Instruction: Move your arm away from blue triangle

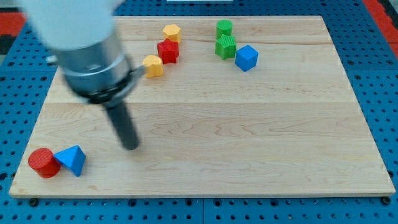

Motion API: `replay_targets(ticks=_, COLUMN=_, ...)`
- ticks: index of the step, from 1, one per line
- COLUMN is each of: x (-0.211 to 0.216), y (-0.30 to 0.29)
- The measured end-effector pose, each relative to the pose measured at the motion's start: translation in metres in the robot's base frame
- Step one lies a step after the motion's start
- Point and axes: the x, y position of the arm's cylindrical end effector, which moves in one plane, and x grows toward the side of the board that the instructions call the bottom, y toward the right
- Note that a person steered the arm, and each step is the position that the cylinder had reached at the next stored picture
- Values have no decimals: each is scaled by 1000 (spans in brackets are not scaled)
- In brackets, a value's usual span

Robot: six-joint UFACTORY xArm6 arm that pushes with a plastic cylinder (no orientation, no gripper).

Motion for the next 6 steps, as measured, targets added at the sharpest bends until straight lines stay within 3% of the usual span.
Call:
replay_targets(ticks=1, x=-23, y=99)
replay_targets(ticks=3, x=-131, y=287)
replay_targets(ticks=4, x=-211, y=280)
replay_targets(ticks=5, x=-233, y=227)
replay_targets(ticks=6, x=-217, y=214)
